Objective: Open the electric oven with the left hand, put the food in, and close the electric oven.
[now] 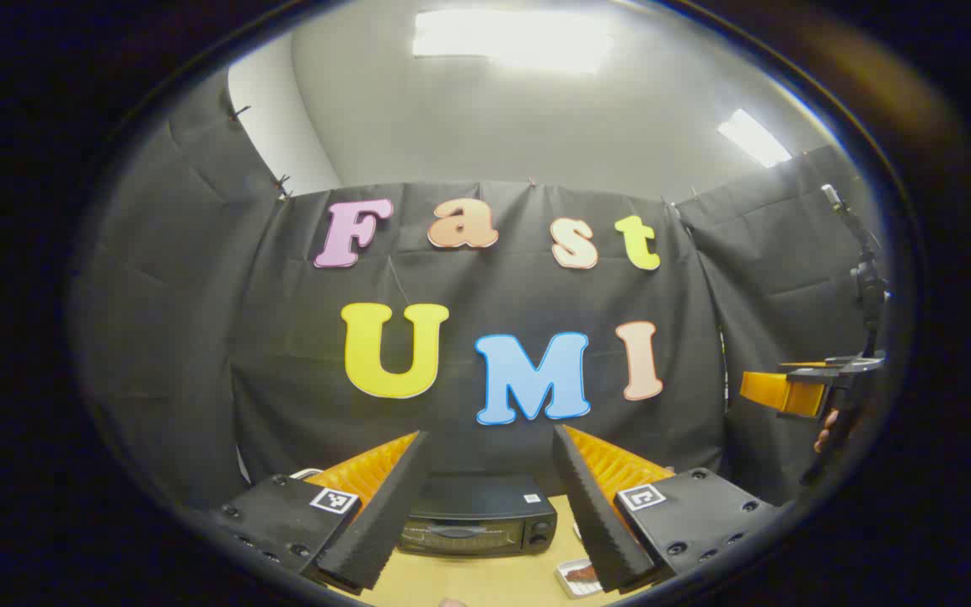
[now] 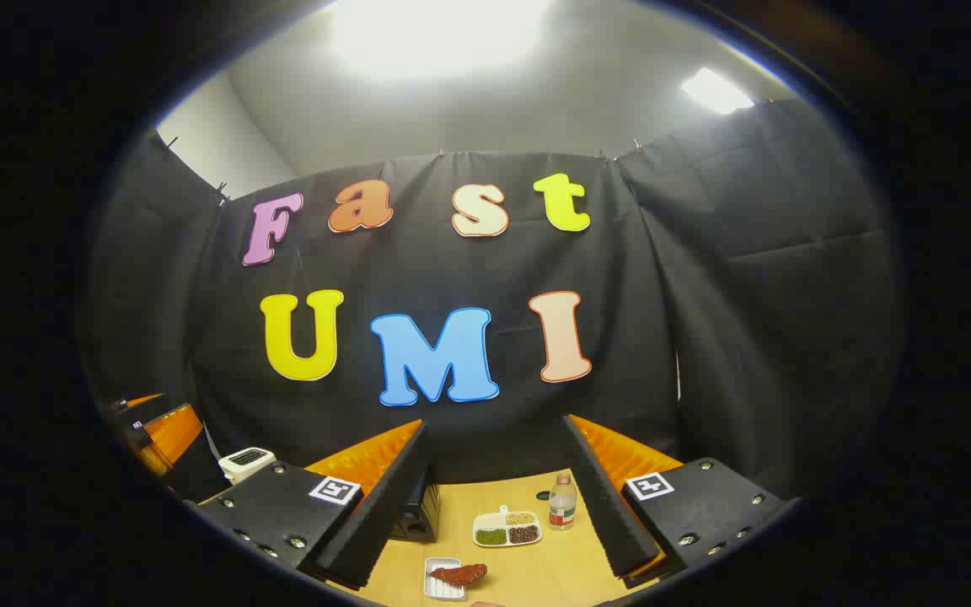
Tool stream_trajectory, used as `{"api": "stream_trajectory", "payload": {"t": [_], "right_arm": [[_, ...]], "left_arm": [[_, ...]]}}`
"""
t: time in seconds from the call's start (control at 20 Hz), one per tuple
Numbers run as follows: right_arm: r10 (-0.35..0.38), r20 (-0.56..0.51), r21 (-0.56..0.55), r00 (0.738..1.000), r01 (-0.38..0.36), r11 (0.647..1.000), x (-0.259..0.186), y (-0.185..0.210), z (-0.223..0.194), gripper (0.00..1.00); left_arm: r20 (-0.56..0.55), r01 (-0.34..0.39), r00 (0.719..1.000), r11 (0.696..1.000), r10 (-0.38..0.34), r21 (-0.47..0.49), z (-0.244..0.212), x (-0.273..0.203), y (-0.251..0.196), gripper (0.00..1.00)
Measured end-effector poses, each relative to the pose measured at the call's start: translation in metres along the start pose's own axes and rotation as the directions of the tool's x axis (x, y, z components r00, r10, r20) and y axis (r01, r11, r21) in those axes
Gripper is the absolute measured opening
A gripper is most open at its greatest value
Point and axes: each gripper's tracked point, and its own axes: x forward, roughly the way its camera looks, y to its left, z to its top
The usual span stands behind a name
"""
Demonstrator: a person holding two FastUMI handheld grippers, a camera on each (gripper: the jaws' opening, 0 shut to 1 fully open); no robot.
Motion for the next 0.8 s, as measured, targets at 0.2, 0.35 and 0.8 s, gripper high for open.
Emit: {"api": "stream_trajectory", "payload": {"t": [0.2,0.35,0.8], "right_arm": [[0.012,0.018,-0.038,1.0,-0.011,0.999,0.007,-0.008,0.005,0.99],[0.037,0.011,-0.054,0.999,-0.036,0.998,0.012,-0.01,-0.001,0.99],[0.141,-0.028,-0.001,0.99,-0.141,0.99,0.029,0.001,-0.018,0.99]], "left_arm": [[0.007,-0.012,1.0,1.0,0.012,-0.018,0.005,0.007,-0.006,0.97],[0.015,-0.035,0.999,0.999,0.035,-0.024,0.007,0.016,-0.009,0.98],[-0.018,-0.071,0.997,0.997,0.071,-0.003,-0.01,0.034,-0.026,0.98]]}}
